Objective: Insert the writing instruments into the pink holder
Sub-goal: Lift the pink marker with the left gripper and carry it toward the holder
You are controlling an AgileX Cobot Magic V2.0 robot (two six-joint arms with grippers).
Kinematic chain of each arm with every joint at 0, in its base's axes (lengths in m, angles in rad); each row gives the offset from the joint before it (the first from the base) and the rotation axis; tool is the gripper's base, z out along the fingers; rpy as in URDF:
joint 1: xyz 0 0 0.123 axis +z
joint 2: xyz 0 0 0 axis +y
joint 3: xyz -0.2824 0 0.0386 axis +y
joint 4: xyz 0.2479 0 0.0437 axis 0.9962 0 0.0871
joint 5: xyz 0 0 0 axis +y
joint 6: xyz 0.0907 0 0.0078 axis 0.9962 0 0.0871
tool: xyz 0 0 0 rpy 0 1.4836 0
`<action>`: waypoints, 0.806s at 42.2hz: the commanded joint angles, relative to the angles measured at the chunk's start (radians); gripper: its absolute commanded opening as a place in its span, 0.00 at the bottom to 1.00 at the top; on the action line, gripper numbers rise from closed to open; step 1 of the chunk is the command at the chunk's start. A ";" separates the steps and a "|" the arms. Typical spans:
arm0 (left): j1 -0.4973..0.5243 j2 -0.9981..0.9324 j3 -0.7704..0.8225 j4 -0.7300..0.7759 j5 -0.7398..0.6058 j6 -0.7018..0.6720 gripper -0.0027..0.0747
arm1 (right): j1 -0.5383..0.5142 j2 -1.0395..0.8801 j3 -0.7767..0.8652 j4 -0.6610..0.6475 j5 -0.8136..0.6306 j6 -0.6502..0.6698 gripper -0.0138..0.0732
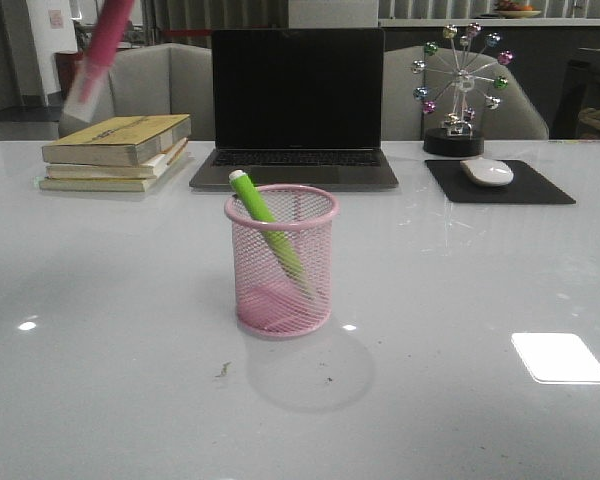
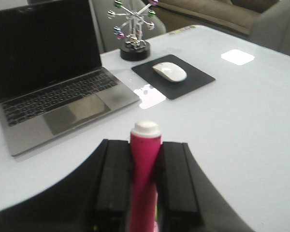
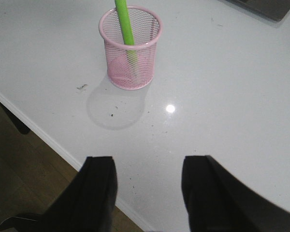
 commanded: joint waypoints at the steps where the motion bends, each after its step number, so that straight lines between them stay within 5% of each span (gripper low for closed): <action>1: -0.027 0.025 -0.050 -0.080 0.073 0.043 0.15 | -0.005 -0.003 -0.029 -0.009 -0.069 -0.001 0.66; 26: -0.027 0.111 -0.067 0.003 0.053 0.014 0.15 | -0.005 -0.003 -0.029 -0.009 -0.069 -0.001 0.66; 34: -0.045 0.111 -0.103 0.646 -0.068 -0.740 0.15 | -0.005 -0.003 -0.029 -0.009 -0.069 -0.001 0.66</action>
